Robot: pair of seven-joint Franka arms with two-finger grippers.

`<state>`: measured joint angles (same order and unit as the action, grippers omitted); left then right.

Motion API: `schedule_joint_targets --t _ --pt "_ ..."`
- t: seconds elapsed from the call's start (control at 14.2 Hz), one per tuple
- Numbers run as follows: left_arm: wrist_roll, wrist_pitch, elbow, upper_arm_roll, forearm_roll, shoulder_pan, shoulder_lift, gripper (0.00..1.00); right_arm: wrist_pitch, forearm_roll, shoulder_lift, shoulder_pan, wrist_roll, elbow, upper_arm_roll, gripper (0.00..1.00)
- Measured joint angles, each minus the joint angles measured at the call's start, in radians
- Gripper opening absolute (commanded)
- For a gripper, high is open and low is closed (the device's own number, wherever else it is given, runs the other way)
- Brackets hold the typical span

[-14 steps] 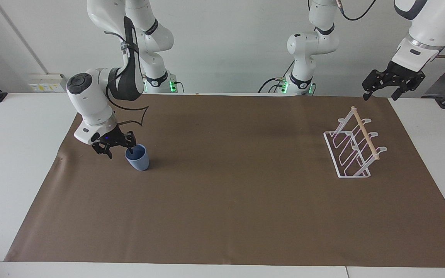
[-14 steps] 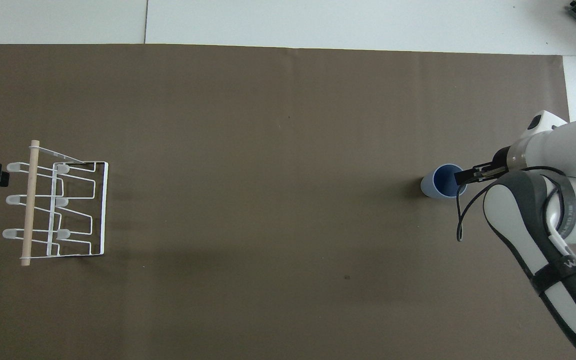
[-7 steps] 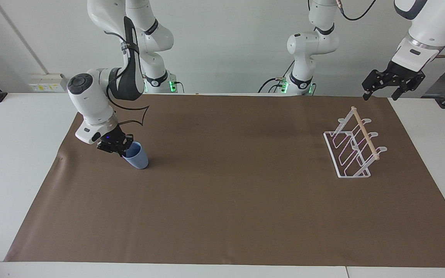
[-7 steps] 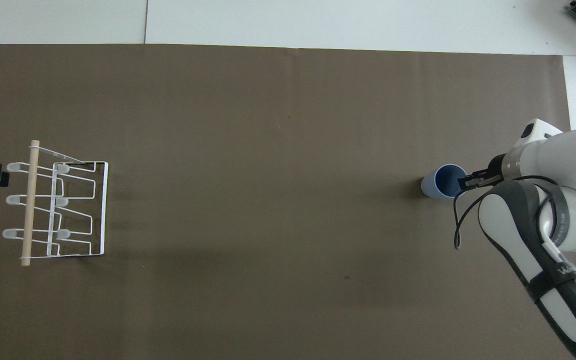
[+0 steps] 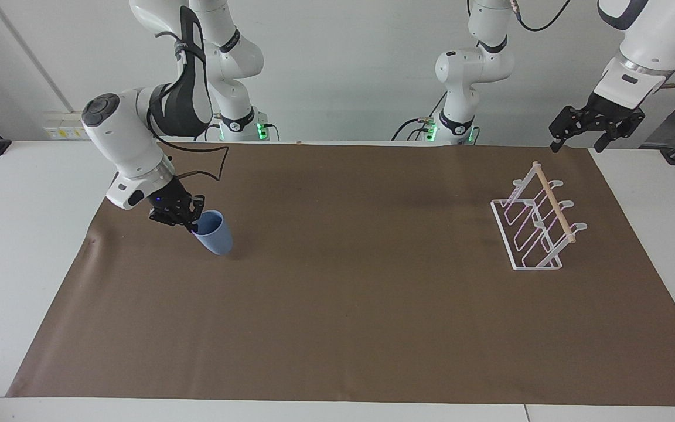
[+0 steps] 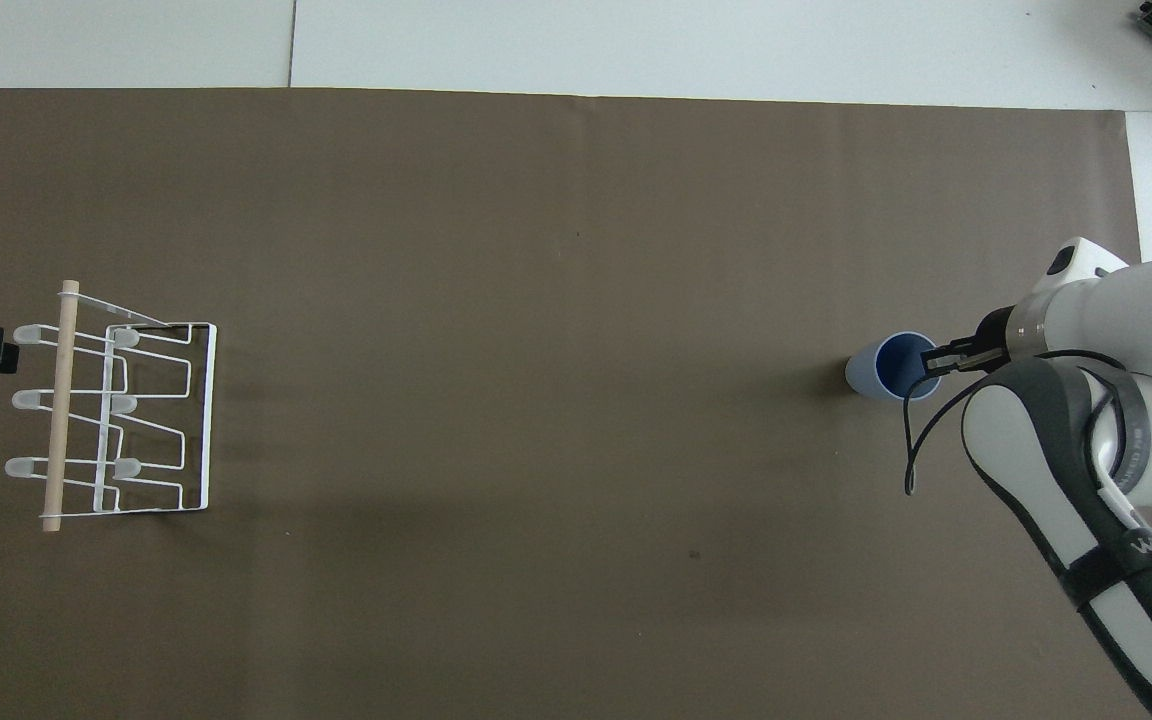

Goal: Hang cup on cup holder
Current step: 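Lift the blue cup with the right gripper toward the table center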

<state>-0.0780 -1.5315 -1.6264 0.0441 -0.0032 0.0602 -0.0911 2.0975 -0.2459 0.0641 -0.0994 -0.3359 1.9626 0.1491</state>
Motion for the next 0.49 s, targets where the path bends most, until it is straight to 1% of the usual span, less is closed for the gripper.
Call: schedule_joint_targets --t 0.14,0.49 --pt "0.0 0.0 0.0 0.0 0.0 0.0 0.0 1.0 -0.022 -0.012 -0.003 -0.008 0.016 -0.04 -0.002 0.0" --pt "0.0 -0.001 0.0 0.0 0.0 0.0 0.0 1.0 -0.044 -0.013 -0.003 -0.057 0.178 -0.101 -0.028 0.0"
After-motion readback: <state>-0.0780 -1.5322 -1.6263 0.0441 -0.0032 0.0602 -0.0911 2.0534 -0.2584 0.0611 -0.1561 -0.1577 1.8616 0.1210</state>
